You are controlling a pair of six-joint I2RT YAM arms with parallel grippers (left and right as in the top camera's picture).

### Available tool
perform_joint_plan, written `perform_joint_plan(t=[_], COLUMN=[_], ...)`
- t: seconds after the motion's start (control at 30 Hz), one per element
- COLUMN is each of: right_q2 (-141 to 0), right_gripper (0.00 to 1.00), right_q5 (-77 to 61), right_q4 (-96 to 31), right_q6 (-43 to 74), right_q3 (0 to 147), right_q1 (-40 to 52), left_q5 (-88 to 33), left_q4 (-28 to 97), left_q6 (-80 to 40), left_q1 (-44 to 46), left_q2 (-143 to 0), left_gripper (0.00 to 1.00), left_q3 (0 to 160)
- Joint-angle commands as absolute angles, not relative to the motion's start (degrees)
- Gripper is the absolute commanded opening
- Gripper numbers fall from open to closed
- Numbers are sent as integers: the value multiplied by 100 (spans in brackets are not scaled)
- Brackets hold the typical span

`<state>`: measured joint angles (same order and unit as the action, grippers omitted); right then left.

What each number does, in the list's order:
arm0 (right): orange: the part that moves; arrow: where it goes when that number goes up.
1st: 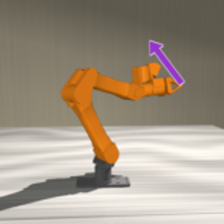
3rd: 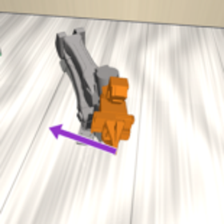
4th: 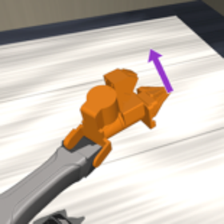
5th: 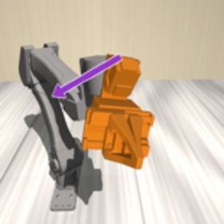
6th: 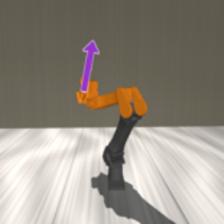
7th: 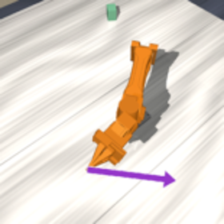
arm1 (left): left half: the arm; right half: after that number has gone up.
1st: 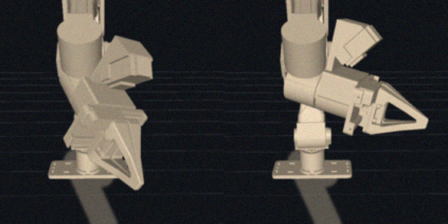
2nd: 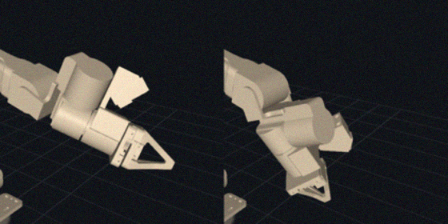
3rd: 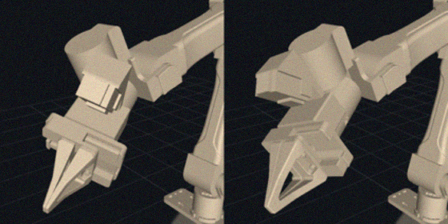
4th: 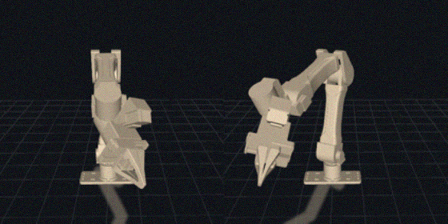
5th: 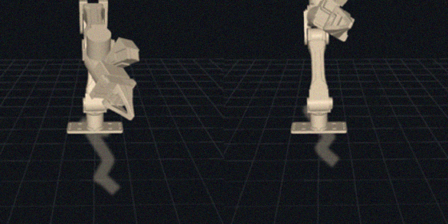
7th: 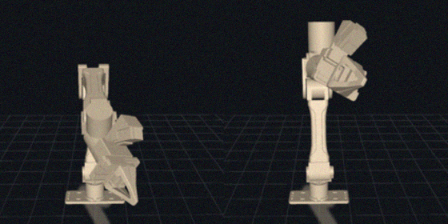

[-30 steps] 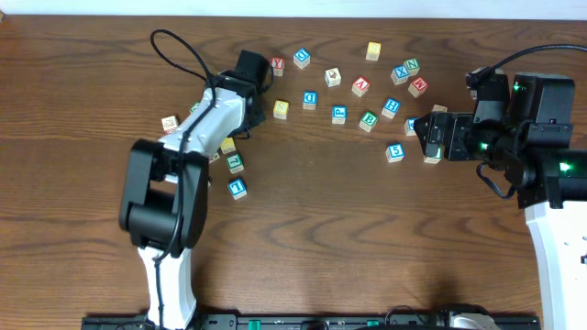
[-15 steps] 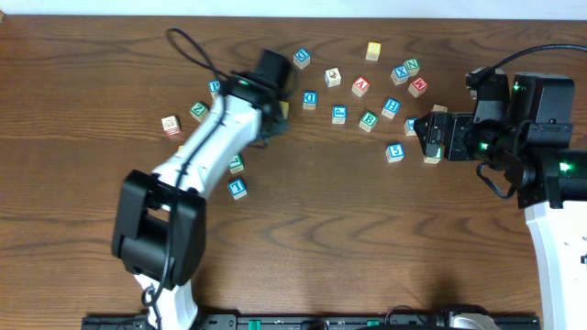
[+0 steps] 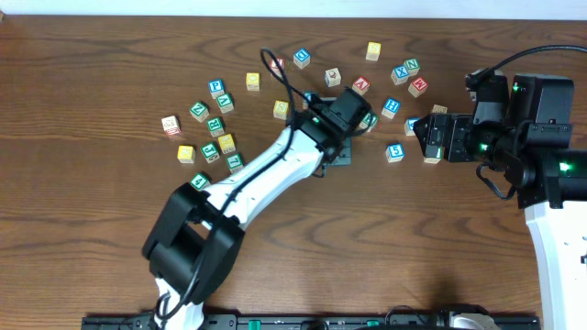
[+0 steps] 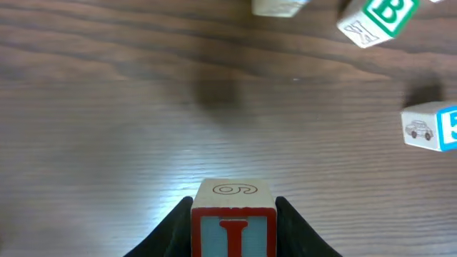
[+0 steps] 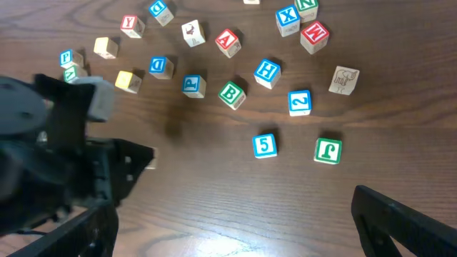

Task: Spell out AI2
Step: 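Carry the I block to the table center and release it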

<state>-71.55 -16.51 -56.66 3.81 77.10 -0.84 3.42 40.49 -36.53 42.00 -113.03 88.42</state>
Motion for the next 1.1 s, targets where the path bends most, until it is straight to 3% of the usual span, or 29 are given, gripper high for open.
perform_joint_plan(t=[0.0, 1.07], right_q2=[-7140, -7140], right_gripper=[99, 99], right_q5=[-1643, -1645], right_q4=[-5686, -5730], right_q6=[311, 314], right_q3=[7675, 7675], right_q1=[-104, -104], left_q5=[279, 272], left_q4=[3916, 3157], left_q6=[-3780, -3892], left_q1=[4303, 4488], left_q2=[-11638, -12057], left_gripper=[30, 31], left_q3=[8814, 8591])
